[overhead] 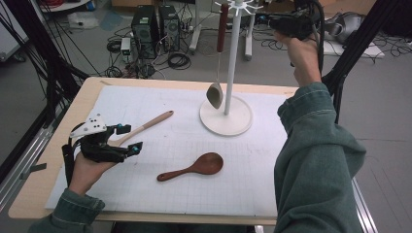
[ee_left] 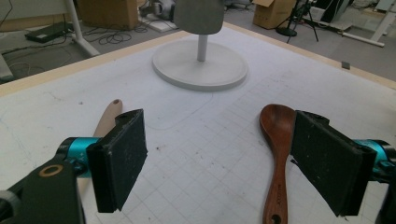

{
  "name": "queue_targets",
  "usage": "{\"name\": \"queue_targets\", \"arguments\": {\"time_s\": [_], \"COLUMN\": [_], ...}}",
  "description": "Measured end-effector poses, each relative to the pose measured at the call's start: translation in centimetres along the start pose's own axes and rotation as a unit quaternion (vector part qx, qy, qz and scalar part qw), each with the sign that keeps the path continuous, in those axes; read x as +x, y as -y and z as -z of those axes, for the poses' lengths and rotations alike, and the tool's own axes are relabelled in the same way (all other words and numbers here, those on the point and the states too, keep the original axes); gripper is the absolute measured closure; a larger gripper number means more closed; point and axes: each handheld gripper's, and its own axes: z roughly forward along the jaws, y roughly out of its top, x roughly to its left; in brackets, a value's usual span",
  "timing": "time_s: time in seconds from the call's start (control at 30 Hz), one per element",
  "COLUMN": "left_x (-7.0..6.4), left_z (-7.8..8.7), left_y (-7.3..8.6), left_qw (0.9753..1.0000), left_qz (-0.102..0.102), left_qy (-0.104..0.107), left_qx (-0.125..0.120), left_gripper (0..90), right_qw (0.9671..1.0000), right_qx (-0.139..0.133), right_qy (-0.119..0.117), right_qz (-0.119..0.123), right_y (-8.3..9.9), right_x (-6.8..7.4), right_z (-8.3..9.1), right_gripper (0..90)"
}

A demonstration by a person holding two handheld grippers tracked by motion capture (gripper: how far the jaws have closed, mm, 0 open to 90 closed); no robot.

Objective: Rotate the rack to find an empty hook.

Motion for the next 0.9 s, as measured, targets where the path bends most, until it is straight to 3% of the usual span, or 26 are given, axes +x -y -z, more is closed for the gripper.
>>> {"name": "queue_targets", "arguments": {"time_s": [0.47, 0.9], "left_x": [0.0, 0.0], "left_z": [0.0, 0.0], "left_y": [0.0, 0.0], "left_qw": [1.0, 1.0], "left_qz": [-0.001, -0.001], "left_qy": [-0.001, -0.002], "left_qx": [0.001, 0.002], "left_gripper": [19.4, 19.4], "right_qw": [0.9997, 0.9992], "right_qx": [0.006, 0.003], "right_qy": [-0.011, -0.028], "right_qz": [0.022, 0.027], "right_y": [-0.5, -0.5], "right_x": [1.8, 2.8], "right_z": [-1.1, -1.7], "right_gripper": [89.9, 89.7]}}
